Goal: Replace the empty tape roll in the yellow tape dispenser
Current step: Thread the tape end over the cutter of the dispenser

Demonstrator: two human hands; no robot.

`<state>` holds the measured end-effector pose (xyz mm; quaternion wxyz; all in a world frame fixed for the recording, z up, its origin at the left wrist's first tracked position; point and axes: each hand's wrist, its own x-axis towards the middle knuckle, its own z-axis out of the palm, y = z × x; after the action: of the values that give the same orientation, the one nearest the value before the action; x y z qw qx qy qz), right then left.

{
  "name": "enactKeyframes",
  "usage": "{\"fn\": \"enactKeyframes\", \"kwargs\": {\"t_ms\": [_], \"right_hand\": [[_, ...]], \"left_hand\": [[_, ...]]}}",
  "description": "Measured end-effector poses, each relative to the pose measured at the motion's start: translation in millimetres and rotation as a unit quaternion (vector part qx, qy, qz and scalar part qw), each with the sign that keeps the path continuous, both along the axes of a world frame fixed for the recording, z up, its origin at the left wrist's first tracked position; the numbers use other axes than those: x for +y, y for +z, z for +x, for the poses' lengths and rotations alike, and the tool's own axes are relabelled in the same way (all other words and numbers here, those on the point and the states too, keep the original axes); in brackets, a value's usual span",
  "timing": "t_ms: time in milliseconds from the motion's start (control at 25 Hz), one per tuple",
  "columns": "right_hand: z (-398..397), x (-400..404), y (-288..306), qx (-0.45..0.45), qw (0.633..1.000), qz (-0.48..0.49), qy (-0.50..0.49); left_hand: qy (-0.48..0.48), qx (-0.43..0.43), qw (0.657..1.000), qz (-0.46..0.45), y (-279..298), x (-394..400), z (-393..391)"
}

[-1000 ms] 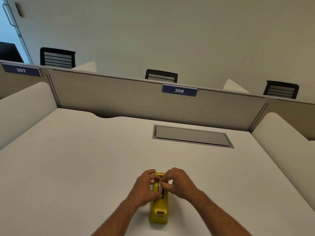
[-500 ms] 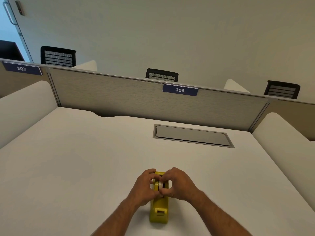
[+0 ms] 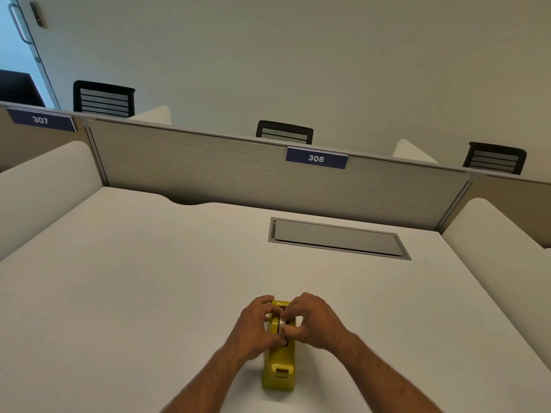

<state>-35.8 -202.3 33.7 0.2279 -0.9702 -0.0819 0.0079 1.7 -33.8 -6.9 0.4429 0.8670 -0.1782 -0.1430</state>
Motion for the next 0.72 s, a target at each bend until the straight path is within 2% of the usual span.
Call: {"fn": "enactKeyframes", "kwargs": {"t_ms": [360,720], "right_hand": [[3.8,-1.0,3.0,0.014,1.0,0.013,-0.011],[1.5,1.3,1.4,0.008,0.999,-0.046,0.004]], "left_hand": [[-0.005,0.007,1.0,0.007,-2.1,-0.4,1.2],[-0.005,0.005,1.0,0.009,-7.7,-0.6,4.1]]}}
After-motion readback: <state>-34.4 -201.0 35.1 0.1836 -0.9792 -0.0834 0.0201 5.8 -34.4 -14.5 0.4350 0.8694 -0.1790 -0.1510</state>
